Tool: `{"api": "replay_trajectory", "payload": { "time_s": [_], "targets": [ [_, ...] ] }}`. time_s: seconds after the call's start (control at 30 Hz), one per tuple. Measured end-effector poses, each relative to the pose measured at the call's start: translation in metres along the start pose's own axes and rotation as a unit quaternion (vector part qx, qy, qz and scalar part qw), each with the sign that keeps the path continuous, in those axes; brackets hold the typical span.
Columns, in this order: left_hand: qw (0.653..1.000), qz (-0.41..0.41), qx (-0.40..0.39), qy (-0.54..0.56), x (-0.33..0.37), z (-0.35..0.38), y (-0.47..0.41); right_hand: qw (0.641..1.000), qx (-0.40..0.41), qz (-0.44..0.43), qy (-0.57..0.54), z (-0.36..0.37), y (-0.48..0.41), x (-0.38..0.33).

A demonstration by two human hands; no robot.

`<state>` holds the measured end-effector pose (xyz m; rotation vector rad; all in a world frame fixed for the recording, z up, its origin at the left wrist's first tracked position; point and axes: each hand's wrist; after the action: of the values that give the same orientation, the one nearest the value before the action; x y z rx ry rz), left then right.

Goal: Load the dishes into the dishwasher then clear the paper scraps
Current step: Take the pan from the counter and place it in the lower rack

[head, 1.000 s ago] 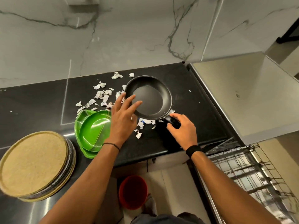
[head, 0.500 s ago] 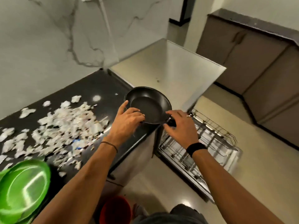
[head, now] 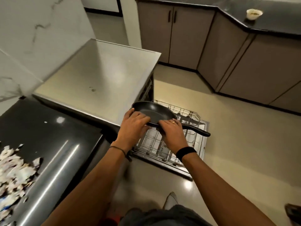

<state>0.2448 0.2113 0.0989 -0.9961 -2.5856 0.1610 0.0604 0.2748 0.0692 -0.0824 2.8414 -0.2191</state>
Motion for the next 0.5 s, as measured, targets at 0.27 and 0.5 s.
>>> {"api": "replay_trajectory", "payload": {
  "time_s": [0.27,0.5],
  "targets": [
    [0.980,-0.103,0.017,0.172,-0.017,0.058,-0.055,0.992,-0.058,0.074,-0.084,0.034,-0.026,0.066],
    [0.961,-0.155,-0.061,0.221,-0.057,0.129,-0.095,0.975,-0.095,0.153,-0.133,0.100,-0.070,0.088]
  ]
}}
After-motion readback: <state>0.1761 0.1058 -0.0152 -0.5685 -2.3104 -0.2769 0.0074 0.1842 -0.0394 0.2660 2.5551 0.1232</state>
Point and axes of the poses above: each hand's wrist, its own y-axis away from the middle knuckle, its own z-axis out of the palm, x = y × z, and after that the axes turned 11 degrees about y, right-handed
